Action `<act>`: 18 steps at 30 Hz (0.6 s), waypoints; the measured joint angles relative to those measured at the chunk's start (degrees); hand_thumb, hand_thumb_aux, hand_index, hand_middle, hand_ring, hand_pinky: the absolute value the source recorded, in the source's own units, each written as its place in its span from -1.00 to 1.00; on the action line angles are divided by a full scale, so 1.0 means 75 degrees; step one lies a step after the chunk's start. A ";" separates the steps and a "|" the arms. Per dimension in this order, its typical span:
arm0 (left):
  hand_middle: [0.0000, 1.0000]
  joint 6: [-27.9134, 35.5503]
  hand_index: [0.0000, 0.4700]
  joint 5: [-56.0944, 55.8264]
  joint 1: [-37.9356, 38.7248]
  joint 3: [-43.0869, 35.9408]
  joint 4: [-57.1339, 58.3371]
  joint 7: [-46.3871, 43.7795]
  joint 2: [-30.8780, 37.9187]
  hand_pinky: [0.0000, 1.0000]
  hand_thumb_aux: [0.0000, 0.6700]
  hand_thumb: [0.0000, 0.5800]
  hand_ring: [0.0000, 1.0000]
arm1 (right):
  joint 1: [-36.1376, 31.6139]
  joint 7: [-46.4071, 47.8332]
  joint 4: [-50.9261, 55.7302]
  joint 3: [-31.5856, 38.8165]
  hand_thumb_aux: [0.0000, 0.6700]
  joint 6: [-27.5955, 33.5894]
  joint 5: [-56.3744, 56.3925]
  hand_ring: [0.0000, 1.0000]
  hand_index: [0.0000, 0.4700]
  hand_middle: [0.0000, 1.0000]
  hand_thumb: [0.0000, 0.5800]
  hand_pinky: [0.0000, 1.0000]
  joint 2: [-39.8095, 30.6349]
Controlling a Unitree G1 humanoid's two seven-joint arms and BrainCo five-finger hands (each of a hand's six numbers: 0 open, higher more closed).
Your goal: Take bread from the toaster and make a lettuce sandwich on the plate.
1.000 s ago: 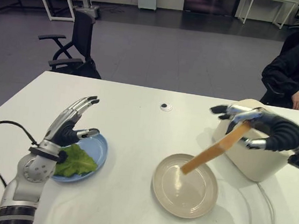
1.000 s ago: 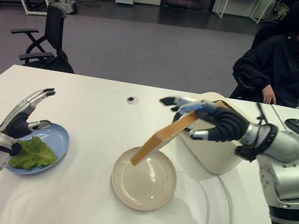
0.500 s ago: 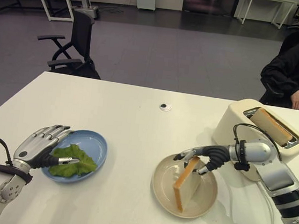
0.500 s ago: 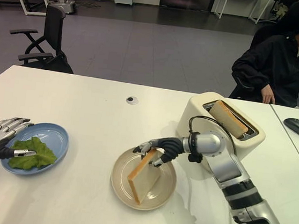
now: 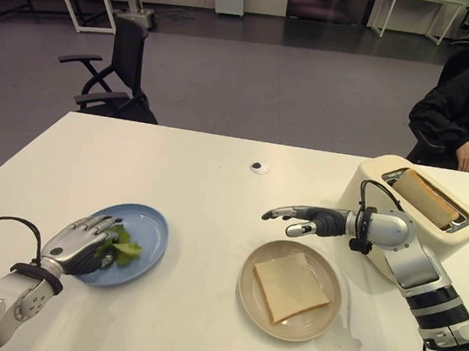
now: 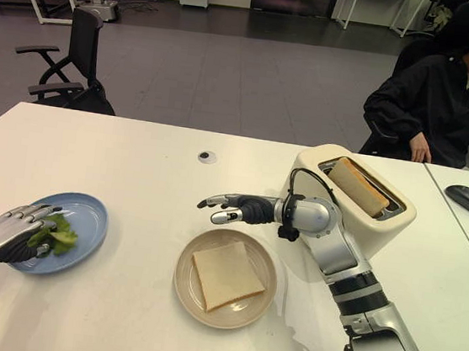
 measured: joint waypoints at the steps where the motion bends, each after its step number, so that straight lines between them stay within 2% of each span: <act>1: -1.00 -0.0013 1.00 -0.0020 0.0003 -0.0012 0.0003 0.0023 0.0011 -1.00 1.00 1.00 -1.00 | 0.0001 -0.0025 0.0000 -0.0031 -1.00 -0.0013 0.0000 -1.00 -1.00 -1.00 -1.00 -1.00 0.0000; 10: -1.00 -0.0364 1.00 -0.0548 0.0202 0.0401 -0.0483 0.0553 0.0187 -1.00 1.00 1.00 -1.00 | 0.0150 -0.0297 0.0071 -0.0544 -1.00 -0.0205 0.0030 -1.00 -1.00 -1.00 -1.00 -1.00 -0.0034; 12: -1.00 -0.0481 1.00 -0.1020 0.0395 0.0818 -0.1362 0.0482 0.0223 -1.00 1.00 1.00 -1.00 | 0.0256 -0.0396 0.0117 -0.0811 -1.00 -0.0283 0.0085 -1.00 -1.00 -1.00 -1.00 -1.00 -0.0103; 15: -1.00 -0.0506 1.00 -0.1458 0.0343 0.0878 -0.2895 0.0019 -0.0019 -1.00 1.00 1.00 -1.00 | 0.0342 -0.0519 0.0148 -0.1194 -1.00 -0.0323 0.0200 -1.00 -1.00 -1.00 -1.00 -1.00 -0.0230; 18: -1.00 -0.0253 1.00 -0.1479 -0.0454 -0.0178 -0.4323 -0.0767 -0.0917 -1.00 1.00 1.00 -1.00 | 0.0431 -0.0658 0.0152 -0.1548 -1.00 -0.0402 0.0370 -1.00 -1.00 -1.00 -1.00 -1.00 -0.0326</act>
